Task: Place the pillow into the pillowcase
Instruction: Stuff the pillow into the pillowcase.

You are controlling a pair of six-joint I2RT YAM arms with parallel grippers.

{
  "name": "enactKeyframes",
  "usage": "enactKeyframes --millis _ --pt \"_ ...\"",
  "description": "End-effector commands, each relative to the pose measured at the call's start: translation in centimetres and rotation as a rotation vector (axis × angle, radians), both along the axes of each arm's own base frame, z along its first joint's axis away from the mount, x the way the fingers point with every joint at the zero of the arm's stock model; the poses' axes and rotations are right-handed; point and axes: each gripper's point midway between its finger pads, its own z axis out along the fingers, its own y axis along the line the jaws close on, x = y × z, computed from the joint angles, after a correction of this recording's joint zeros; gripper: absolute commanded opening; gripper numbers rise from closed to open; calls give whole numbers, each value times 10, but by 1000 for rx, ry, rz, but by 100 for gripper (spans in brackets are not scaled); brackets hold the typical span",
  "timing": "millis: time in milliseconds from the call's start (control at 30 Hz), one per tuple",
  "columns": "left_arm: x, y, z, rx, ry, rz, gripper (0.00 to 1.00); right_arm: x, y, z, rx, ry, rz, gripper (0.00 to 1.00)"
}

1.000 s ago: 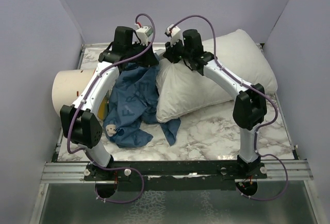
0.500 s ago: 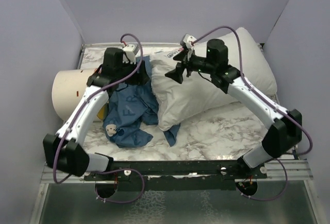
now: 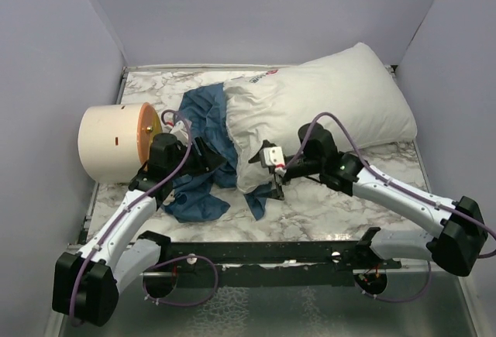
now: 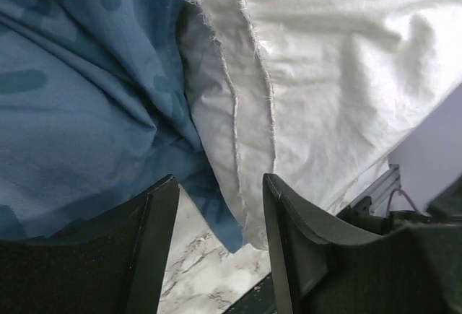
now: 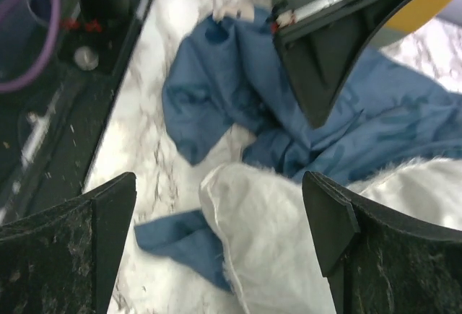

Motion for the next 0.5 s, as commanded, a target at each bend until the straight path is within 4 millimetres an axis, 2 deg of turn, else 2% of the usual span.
enactKeyframes --millis 0,167,300,400,467 --pt "7 -15 30 -126 -65 11 54 12 -3 -37 -158 -198 -64 97" --pt "11 -19 7 -78 -31 49 63 39 5 -58 -270 -366 -155 97" --pt "11 -28 -9 -113 -8 68 64 66 5 -72 -323 -445 -261 95" --pt "12 -37 -15 -88 -11 64 64 84 2 -79 -350 -458 -363 88" --pt "16 -40 -19 -72 -13 67 64 94 -1 -80 -359 -454 -430 78"
